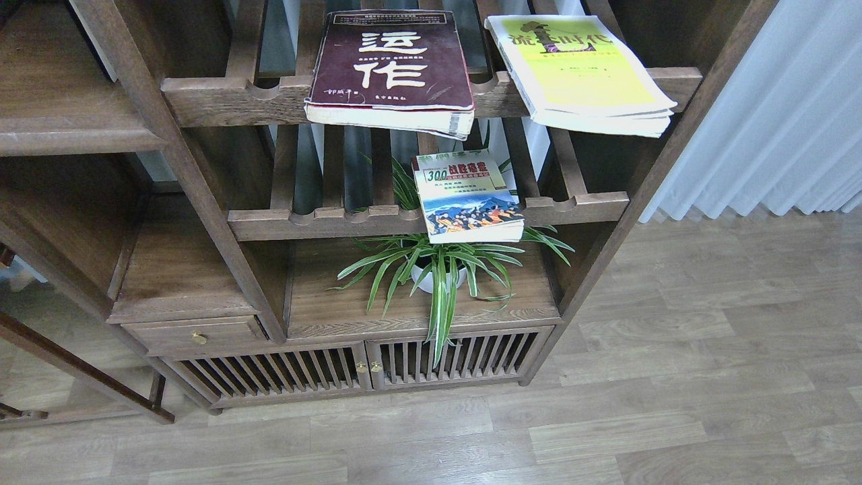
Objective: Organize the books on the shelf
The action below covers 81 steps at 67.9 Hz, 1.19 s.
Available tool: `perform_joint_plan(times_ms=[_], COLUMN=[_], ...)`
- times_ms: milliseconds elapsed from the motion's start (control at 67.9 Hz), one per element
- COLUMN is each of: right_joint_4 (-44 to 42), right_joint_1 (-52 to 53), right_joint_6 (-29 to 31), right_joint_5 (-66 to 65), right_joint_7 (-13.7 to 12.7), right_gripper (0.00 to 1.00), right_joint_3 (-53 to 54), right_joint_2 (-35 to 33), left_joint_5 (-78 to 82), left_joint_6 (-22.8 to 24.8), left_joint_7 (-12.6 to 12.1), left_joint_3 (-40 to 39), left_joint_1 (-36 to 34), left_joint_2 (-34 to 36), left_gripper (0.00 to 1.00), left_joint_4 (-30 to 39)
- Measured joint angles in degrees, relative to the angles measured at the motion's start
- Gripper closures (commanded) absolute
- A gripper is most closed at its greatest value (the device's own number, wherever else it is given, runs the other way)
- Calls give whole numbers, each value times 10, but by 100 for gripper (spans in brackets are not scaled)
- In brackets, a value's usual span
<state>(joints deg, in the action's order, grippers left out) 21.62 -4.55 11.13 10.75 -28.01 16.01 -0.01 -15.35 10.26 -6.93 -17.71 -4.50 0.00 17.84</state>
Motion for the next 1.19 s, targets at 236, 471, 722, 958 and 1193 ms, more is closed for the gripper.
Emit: perform_joint_plan(times_ms=[236,471,722,958,1193], right_joint_4=[0,1,2,8,95], right_joint_1=[71,117,150,199,233], right_joint_6=[-7,-6,-7,-4,1], right_joint_5=[2,4,6,7,9], right_joint_7=[0,0,0,11,15], right_gripper=[0,0,0,0,0], right_joint_3=[50,78,159,217,293], right_joint_2=[0,0,0,0,0], left_joint_5=[-1,-5,-7,-26,-28], left_joint_6=[16,9,14,132,177], left_joint_7=[8,7,11,52,-2], left_joint_3=[-19,-29,-33,-168,-211], left_joint_1=[-28,-34,-68,-121,-167], left_joint_2=[0,0,0,0,0], left_gripper=[0,0,0,0,0], left_joint_4=[0,-11,-25,-23,-6])
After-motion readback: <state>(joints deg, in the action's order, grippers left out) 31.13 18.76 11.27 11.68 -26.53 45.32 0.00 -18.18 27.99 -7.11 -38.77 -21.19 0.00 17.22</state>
